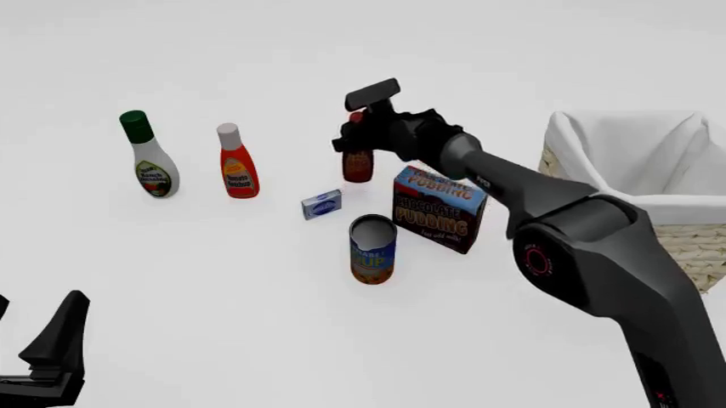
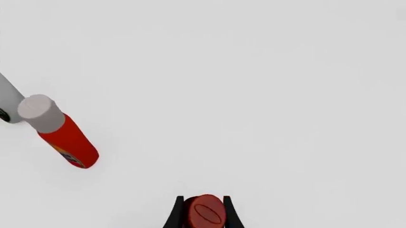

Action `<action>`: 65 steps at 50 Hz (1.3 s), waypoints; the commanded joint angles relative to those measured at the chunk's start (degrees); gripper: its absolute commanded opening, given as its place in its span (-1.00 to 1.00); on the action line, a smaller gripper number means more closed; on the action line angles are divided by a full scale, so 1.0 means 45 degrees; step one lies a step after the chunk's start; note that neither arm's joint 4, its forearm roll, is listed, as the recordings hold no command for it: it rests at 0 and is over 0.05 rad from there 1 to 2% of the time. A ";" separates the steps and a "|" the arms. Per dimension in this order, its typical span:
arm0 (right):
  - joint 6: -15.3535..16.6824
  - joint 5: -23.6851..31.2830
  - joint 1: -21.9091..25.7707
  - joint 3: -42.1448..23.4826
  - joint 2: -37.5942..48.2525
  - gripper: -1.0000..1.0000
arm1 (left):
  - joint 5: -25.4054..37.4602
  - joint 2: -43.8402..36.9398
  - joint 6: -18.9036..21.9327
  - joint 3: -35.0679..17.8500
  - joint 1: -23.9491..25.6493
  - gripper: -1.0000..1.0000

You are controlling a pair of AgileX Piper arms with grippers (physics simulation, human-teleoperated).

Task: Pick the bbq sauce and place it in the basket.

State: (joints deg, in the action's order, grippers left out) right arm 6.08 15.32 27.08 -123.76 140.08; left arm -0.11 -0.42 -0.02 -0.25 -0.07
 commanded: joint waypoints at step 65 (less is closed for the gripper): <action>0.1726 0.1054 -0.0842 0.4763 -0.8459 -1.00 | 0.0000 0.0000 0.0000 0.0000 0.0000 1.00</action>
State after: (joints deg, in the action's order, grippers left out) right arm 14.18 20.46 24.68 -106.66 107.74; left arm -0.11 -0.42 -0.02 -0.25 -0.07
